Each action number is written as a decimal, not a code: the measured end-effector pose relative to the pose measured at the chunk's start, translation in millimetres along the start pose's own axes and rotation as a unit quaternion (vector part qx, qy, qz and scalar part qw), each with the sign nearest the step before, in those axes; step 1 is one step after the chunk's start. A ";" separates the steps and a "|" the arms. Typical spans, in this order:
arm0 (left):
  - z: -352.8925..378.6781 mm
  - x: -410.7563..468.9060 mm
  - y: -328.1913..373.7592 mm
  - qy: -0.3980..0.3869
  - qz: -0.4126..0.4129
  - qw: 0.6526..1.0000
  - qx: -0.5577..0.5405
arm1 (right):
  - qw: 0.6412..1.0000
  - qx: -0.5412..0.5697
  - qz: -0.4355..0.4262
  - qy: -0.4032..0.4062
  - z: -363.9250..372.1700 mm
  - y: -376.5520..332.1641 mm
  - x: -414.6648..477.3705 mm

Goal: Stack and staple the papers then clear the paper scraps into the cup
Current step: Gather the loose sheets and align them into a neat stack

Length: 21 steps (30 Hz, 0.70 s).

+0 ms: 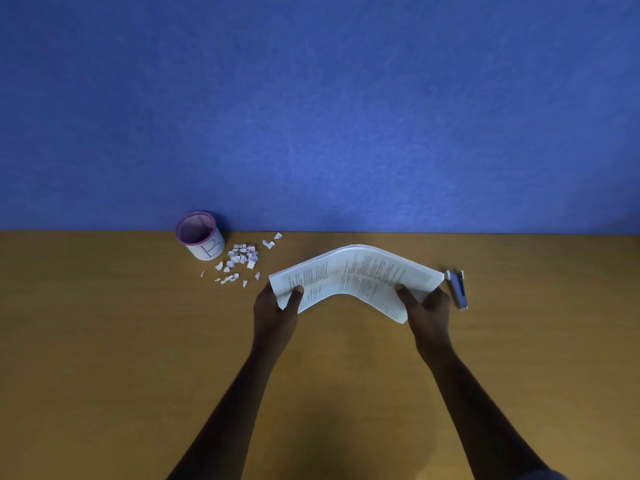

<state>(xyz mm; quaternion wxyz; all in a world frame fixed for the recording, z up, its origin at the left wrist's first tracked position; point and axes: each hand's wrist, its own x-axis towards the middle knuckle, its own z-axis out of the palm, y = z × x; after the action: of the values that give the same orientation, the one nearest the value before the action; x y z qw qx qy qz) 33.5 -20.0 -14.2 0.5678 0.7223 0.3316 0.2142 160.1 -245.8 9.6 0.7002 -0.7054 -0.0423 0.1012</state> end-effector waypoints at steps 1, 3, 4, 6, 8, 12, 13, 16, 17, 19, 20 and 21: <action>1.1 -1.0 0.6 0.004 0.005 1.000 -0.005 | 1.000 0.004 0.001 0.008 0.7 0.4 -0.3; 2.5 -2.7 0.7 0.006 0.012 1.000 -0.004 | 1.000 0.006 0.008 0.016 2.6 4.0 -0.7; 3.1 -3.7 -1.6 0.007 0.009 1.000 -0.001 | 1.000 -0.001 0.015 0.019 3.3 7.3 -1.8; 4.5 -5.8 -5.3 0.011 -0.003 1.000 0.009 | 0.999 -0.014 0.028 0.030 2.9 14.1 -3.5; 5.5 -5.9 -6.8 0.013 -0.011 1.000 0.016 | 0.999 -0.022 0.033 0.034 2.0 16.3 -3.3; 3.5 -1.2 -3.6 0.013 -0.015 0.999 0.027 | 0.999 -0.028 0.020 0.020 1.6 10.8 -3.5; 2.5 0.2 -2.3 0.012 -0.012 1.000 0.025 | 0.999 -0.026 0.015 0.019 0.8 9.3 -3.4; -1.2 1.9 1.0 0.006 -0.006 1.000 0.015 | 1.000 -0.022 0.005 0.017 -2.0 6.3 -3.0; -1.9 1.9 -0.5 0.003 -0.007 1.000 0.016 | 1.000 -0.024 0.005 0.017 -2.2 6.4 -3.7; -3.1 -0.1 -4.8 -0.006 -0.018 1.000 0.023 | 0.999 -0.036 0.011 0.018 -2.0 9.6 -5.6; -3.5 -1.6 -7.2 -0.008 -0.026 0.999 0.026 | 0.999 -0.043 0.015 0.016 -2.4 12.1 -6.4; -3.8 -2.5 -9.1 -0.011 -0.033 0.999 0.027 | 0.999 -0.048 0.017 0.014 -3.5 14.6 -6.5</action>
<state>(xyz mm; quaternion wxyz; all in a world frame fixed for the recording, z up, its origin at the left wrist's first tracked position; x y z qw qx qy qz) 27.0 -18.0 -21.8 0.5584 0.7281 0.3551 0.1785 153.2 -250.7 -4.4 0.6645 -0.7400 -0.0250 0.1011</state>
